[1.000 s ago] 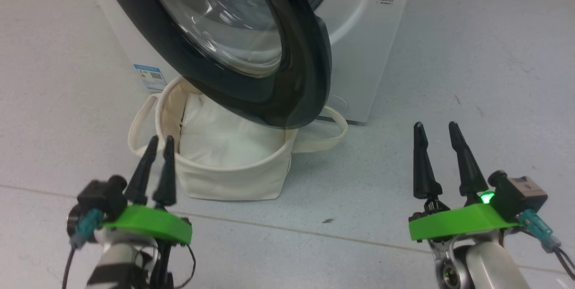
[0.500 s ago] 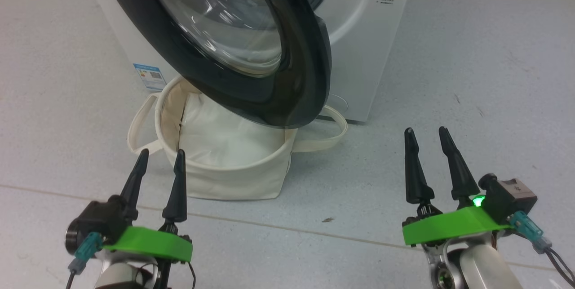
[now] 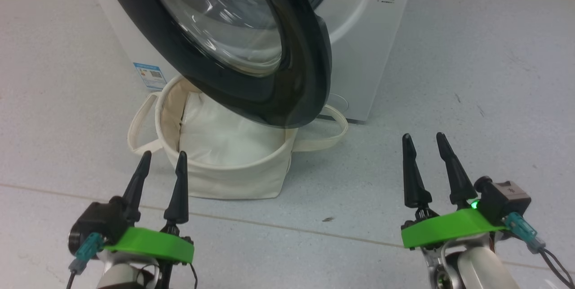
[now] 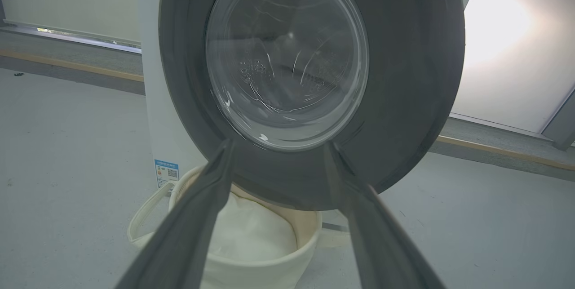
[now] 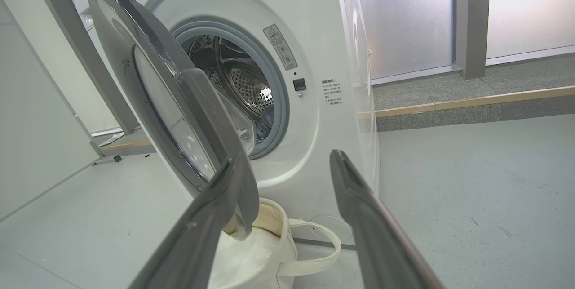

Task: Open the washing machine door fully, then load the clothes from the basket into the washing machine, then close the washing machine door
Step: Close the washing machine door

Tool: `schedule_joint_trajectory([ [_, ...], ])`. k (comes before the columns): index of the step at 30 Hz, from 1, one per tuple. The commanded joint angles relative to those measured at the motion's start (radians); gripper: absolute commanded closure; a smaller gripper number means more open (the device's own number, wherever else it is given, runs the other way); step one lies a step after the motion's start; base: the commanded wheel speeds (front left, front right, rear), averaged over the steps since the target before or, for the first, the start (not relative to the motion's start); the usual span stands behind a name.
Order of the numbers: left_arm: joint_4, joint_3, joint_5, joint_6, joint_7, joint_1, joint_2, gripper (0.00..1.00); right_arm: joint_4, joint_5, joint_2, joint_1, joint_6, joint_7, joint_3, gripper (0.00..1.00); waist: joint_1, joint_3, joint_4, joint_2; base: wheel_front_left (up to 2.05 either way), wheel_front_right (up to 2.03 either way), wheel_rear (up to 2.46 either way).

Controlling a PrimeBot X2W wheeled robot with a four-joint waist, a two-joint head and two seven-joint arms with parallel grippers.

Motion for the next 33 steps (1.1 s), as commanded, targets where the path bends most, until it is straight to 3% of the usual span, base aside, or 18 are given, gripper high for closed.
schedule_joint_trajectory([
  [1,-0.026,0.025,-0.005,-0.002,-0.012,-0.024,0.007,0.0,-0.027,-0.005,0.002,-0.012,0.0,-0.012,0.023,0.0,0.0,0.0,0.0,0.0,0.0,0.0,0.0],
  [11,-0.018,0.018,-0.011,-0.002,-0.012,-0.026,0.007,0.0,-0.03,-0.004,0.002,-0.019,0.0,-0.012,0.024,0.0,0.0,0.004,0.001,0.0,0.0,0.0,0.0],
  [14,-0.015,0.016,-0.013,-0.002,-0.012,-0.029,0.006,0.0,-0.042,0.06,0.002,-0.023,0.0,-0.012,0.025,0.0,0.0,0.008,0.003,0.0,0.0,0.0,0.0],
  [25,-0.005,0.0,-0.019,0.0,-0.012,-0.05,0.006,0.0,-0.089,0.046,0.002,-0.091,0.0,-0.012,0.156,0.0,0.0,0.036,0.026,0.0,0.0,0.0,0.0],
  [26,-0.005,-0.003,-0.02,0.0,-0.012,-0.052,0.006,0.0,-0.085,0.039,0.002,-0.098,0.0,-0.012,0.178,0.2,0.0,0.041,0.031,0.0,0.0,0.0,0.0],
  [27,-0.005,-0.007,-0.021,0.0,-0.012,-0.055,0.006,0.0,-0.079,0.037,0.002,-0.107,0.0,-0.012,0.206,0.94,0.0,0.046,0.035,0.0,0.0,0.0,0.0],
  [28,-0.005,-0.01,-0.023,0.001,-0.012,-0.058,0.006,0.0,-0.069,0.033,0.002,-0.117,0.0,-0.012,0.234,1.0,0.0,0.051,0.04,0.0,0.0,0.0,0.0],
  [33,-0.004,-0.024,-0.029,0.004,-0.012,-0.072,0.006,0.0,-0.011,-0.009,0.002,-0.177,0.0,-0.012,0.303,1.0,0.0,0.076,0.058,0.0,0.0,0.0,0.0],
])
